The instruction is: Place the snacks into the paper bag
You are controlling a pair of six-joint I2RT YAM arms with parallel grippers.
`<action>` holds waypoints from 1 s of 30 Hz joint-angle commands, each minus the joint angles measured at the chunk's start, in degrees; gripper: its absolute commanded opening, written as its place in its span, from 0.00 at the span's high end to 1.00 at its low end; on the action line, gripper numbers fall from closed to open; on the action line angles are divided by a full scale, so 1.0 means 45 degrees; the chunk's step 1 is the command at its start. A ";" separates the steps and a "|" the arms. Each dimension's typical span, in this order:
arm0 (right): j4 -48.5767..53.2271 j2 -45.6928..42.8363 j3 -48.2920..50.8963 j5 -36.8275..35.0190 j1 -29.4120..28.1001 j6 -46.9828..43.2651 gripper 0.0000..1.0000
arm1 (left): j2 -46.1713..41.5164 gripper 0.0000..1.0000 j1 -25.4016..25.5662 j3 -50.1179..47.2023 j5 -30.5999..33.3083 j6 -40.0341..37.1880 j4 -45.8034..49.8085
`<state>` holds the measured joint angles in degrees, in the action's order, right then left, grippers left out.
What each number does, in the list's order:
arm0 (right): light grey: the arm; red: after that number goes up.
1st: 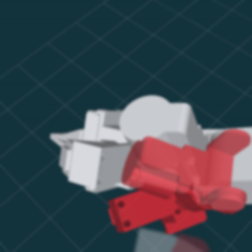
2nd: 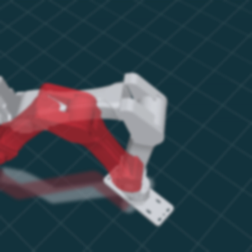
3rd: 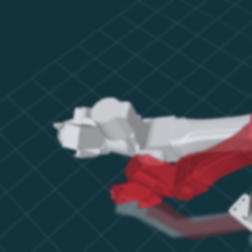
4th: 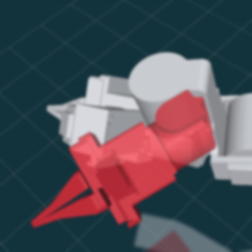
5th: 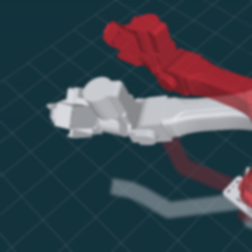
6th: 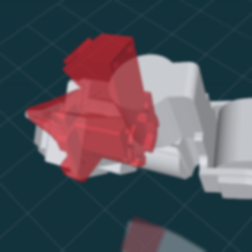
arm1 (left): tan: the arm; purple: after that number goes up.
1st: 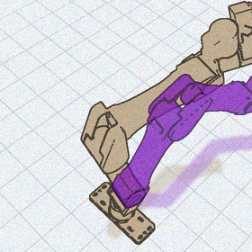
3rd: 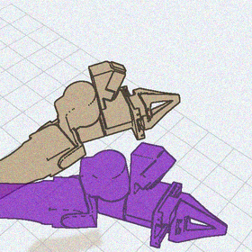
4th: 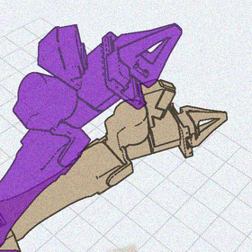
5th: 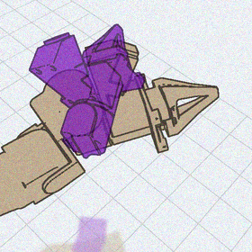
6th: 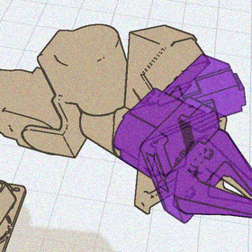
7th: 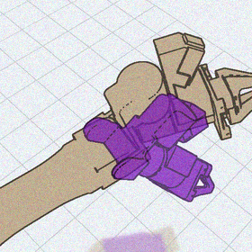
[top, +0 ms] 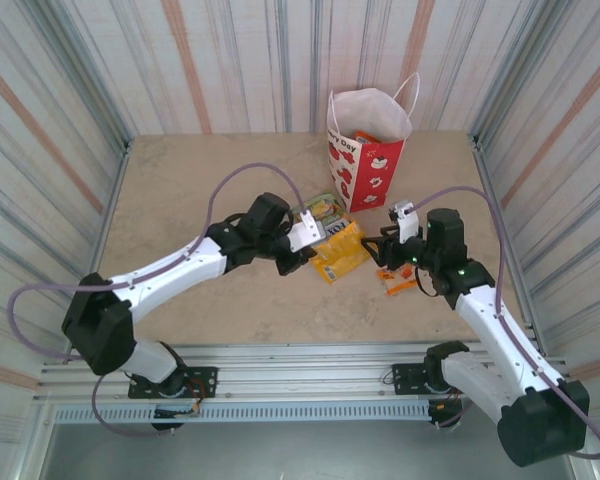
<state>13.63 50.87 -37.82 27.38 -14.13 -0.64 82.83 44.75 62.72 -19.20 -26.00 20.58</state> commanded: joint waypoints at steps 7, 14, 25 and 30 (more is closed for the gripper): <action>0.0573 -0.0856 0.0271 0.0834 -0.0648 -0.2220 0.26 | -0.0954 1.00 0.0172 -0.0090 -0.0235 -0.3651 0.1882; 0.0595 -0.0290 0.0248 0.1529 -0.1338 -0.3202 0.21 | -0.1284 1.00 0.0172 -0.0070 -0.0707 -0.4278 0.1811; 0.0730 0.1063 0.0007 0.3809 -0.1495 -0.3668 0.48 | -0.1324 1.00 0.0172 0.0317 0.0275 -0.3636 0.1189; 0.0539 0.0930 0.0024 0.3678 -0.1488 -0.3685 0.70 | -0.1126 1.00 0.0174 0.0457 0.1070 -0.3140 0.0818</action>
<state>16.23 55.48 -37.10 42.35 -20.40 -16.38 77.69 45.12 62.89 -17.02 -42.04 26.48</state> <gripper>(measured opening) 0.324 0.052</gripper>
